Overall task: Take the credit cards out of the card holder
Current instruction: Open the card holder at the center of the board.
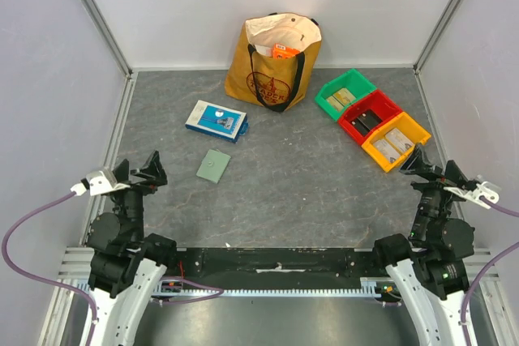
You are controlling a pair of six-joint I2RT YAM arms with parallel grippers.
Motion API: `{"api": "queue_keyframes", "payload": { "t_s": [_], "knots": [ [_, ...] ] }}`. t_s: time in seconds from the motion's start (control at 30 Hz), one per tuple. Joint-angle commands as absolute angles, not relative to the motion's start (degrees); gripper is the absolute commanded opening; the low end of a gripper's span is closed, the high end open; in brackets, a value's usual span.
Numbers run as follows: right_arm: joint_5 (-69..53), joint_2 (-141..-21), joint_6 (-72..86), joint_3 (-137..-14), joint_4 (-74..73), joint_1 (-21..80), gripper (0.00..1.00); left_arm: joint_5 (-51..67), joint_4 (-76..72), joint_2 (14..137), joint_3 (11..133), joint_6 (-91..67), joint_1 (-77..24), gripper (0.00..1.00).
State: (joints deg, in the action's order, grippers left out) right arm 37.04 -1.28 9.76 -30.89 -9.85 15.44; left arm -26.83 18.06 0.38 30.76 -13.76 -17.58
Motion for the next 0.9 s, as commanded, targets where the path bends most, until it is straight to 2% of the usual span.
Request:
{"api": "queue_keyframes", "payload": {
  "t_s": [0.0,0.27,0.57,0.87],
  "knots": [
    [38.14,-0.35,9.23,-30.5,-7.91,16.17,0.98,-27.25,15.82,3.33,31.02,-12.74,-17.05,0.94],
    [37.09,-0.35,9.93,-31.29,-9.14,18.89,0.98,-18.91,20.04,21.24,35.94,-16.61,-17.14,0.94],
    [35.95,-0.35,10.02,-31.9,-10.37,21.53,0.98,-5.2,24.69,54.0,45.16,-18.81,-17.31,0.95],
    [34.54,-0.26,9.93,-31.99,-10.55,21.62,0.98,-7.2,30.67,84.43,56.68,-21.18,-17.14,0.94]
  ]
}}
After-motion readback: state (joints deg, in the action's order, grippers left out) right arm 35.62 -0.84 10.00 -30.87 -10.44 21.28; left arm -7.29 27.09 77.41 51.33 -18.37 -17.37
